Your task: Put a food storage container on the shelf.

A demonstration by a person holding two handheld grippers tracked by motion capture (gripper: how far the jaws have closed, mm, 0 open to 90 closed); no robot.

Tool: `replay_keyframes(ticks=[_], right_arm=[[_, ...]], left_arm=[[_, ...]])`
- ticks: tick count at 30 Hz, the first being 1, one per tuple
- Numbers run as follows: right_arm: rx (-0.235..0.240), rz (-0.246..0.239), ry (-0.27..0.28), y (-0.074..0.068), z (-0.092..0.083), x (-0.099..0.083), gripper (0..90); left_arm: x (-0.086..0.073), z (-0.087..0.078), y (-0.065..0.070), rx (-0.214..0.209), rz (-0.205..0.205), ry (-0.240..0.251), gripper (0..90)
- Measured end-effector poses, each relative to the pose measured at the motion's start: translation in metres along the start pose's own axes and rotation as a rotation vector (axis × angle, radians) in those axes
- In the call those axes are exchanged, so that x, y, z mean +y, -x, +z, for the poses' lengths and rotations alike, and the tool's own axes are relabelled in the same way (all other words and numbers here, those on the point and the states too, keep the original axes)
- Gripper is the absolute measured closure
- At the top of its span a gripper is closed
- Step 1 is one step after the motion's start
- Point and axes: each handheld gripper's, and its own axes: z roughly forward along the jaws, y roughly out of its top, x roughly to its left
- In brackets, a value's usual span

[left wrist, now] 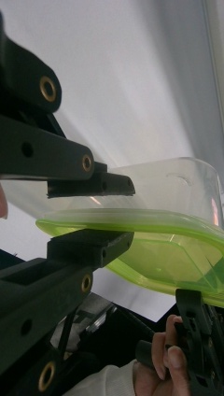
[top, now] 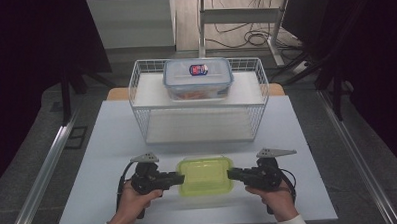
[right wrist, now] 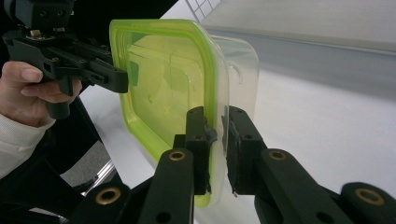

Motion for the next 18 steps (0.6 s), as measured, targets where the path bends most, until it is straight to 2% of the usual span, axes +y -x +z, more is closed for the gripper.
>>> replay_keyframes(ticks=[11, 18], right_arm=[[-0.004, -0.019, 0.021, -0.004, -0.005, 0.006, 80.1], [-0.006, -0.043, 0.038, -0.005, -0.003, 0.021, 80.1]], left_arm=[[0.010, -0.006, 0.004, 0.002, 0.023, 0.019, 74.5], [0.022, -0.014, 0.003, 0.013, 0.043, 0.035, 74.7]])
